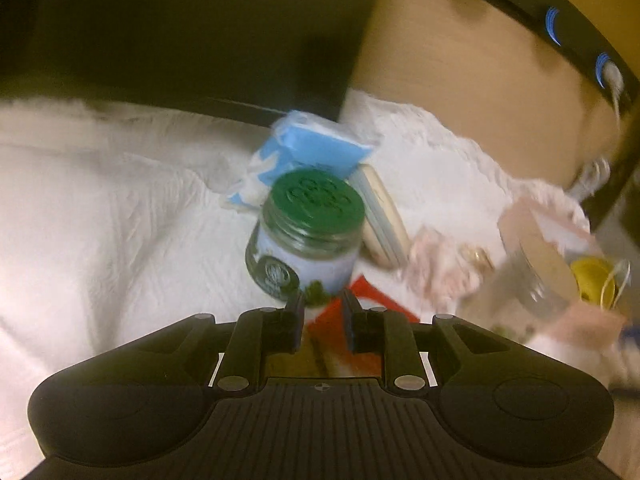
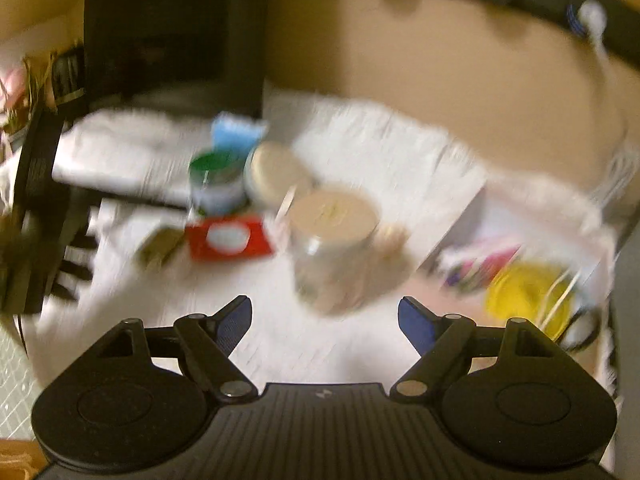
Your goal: Organize soft objects
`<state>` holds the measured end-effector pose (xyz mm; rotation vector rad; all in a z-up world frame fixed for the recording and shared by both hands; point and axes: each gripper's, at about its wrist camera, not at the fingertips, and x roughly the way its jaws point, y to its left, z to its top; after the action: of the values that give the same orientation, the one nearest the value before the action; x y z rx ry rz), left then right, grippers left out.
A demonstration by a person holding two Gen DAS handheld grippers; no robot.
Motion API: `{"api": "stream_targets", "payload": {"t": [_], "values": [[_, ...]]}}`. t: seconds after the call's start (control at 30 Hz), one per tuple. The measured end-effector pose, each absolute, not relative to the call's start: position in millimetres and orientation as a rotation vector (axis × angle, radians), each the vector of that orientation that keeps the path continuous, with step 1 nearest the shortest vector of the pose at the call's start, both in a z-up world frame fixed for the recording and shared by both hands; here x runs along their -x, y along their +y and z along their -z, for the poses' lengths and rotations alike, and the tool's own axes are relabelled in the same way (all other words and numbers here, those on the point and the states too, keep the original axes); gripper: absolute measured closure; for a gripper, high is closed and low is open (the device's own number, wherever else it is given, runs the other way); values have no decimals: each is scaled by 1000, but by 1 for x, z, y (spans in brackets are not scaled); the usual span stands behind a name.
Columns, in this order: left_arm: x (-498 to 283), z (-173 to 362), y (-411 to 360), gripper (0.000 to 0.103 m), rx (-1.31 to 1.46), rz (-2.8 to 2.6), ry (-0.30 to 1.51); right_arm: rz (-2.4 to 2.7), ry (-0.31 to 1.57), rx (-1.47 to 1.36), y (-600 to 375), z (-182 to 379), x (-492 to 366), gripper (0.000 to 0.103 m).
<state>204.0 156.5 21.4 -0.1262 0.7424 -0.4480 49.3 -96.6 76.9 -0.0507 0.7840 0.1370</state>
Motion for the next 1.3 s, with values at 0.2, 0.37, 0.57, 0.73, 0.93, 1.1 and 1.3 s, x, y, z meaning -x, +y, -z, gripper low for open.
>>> {"api": "stream_targets", "payload": {"t": [0.2, 0.37, 0.57, 0.73, 0.93, 1.1, 1.3], "values": [[-219, 6, 170, 80, 270, 520, 866, -128, 844, 103, -91, -49, -42, 22], [-192, 12, 181, 80, 367, 588, 906, -56, 876, 34, -107, -29, -45, 22], [-156, 6, 173, 80, 328, 650, 913, 28, 882, -48, -124, -10, -55, 22], [-130, -7, 170, 80, 216, 626, 852, 70, 888, -61, -132, 4, -58, 22], [-109, -23, 159, 80, 23, 559, 763, 84, 889, -41, -134, 19, -56, 17], [-107, -25, 135, 80, -101, 563, 733, 98, 851, -51, -136, 24, -50, 10], [-106, -5, 103, 78, -261, 539, 764, 111, 808, -53, -138, 31, -41, 1]]}}
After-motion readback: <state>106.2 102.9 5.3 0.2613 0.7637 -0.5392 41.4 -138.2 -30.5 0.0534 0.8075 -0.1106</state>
